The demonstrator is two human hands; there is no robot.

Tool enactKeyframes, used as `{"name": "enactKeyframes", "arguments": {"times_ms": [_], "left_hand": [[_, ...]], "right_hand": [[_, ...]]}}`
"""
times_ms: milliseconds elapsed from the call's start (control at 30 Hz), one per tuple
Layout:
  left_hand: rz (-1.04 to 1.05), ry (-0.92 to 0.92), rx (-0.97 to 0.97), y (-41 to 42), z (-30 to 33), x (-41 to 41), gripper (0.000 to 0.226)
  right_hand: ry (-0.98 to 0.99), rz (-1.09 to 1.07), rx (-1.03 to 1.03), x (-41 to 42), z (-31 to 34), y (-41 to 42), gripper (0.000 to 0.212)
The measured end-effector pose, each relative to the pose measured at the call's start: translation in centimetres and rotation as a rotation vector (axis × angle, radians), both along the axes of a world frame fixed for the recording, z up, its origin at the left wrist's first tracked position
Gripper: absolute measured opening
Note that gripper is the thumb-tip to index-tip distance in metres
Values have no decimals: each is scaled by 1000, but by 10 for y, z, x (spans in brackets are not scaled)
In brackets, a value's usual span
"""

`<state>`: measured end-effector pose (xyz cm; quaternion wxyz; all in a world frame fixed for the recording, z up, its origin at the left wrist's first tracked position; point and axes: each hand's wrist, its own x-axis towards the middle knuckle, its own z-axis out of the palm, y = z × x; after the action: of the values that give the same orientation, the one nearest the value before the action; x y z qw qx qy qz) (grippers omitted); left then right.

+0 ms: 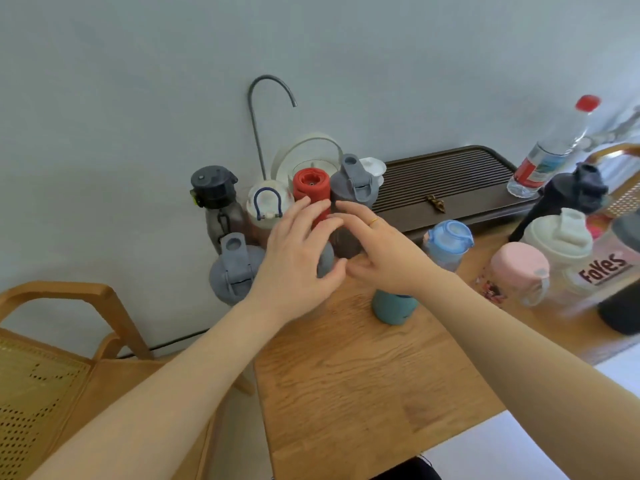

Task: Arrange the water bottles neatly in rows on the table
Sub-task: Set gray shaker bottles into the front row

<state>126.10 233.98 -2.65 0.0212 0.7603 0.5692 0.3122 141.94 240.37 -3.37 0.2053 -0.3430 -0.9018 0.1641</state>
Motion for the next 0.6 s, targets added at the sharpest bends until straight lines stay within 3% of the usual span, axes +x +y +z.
{"name": "enactKeyframes", "arguments": {"times_ms": [167, 300, 433, 600], "left_hand": [[-183, -114, -5, 22, 1, 70, 45], [-303, -139, 26, 46, -2, 138, 42], [-365, -178, -24, 73, -2, 221, 45], [-345, -271, -174, 109, 9, 322, 52]], "right_hand": [[87, -172, 45, 84, 11, -3, 40], [190, -324, 115, 162, 18, -6, 32], [178, -503, 190, 252, 19, -2, 28], [85, -775, 7, 361, 12, 16, 39]]}}
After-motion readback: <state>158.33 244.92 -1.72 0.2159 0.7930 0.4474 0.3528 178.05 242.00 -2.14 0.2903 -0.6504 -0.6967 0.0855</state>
